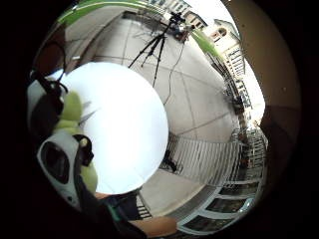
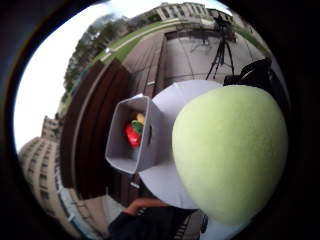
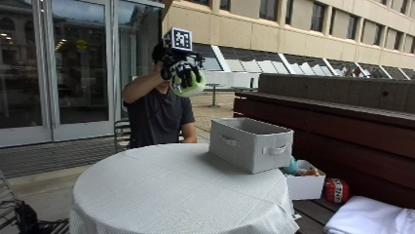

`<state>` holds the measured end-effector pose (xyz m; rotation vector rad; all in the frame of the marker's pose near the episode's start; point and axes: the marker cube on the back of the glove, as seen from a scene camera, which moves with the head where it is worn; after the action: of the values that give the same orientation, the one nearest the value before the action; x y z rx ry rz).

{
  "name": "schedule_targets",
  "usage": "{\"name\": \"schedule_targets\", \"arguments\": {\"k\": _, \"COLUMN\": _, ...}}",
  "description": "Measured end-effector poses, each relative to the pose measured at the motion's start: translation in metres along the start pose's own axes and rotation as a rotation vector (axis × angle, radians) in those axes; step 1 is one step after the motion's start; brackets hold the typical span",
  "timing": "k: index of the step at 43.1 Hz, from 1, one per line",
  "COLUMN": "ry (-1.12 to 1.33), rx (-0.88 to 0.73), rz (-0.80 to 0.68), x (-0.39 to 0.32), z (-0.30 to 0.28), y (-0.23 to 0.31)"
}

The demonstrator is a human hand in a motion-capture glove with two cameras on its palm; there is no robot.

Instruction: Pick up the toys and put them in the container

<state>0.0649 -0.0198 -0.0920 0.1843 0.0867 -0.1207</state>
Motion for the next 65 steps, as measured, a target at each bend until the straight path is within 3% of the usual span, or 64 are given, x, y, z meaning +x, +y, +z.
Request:
{"name": "schedule_targets", "arguments": {"k": 18, "ry": -0.077, "rx": -0.015, "rz": -0.076, "x": -0.173, "z": -0.014, "y": -0.028}}
{"name": "schedule_targets", "arguments": {"k": 33, "ry": -0.093, "rx": -0.066, "rz": -0.2, "x": -0.317, "z": 0.007, "y": -0.004}}
{"name": "schedule_targets", "arguments": {"k": 42, "ry": -0.109, "rx": -0.11, "rz": -0.211, "x": -0.315, "z": 0.034, "y": -0.017}}
{"name": "schedule_targets", "arguments": {"k": 50, "ry": -0.108, "rx": -0.243, "rz": -0.221, "x": -0.295, "z": 0.052, "y": -0.022}}
{"name": "schedule_targets", "arguments": {"k": 65, "ry": -0.101, "rx": -0.146, "rz": -0.165, "x": -0.21, "z": 0.031, "y": -0.013}}
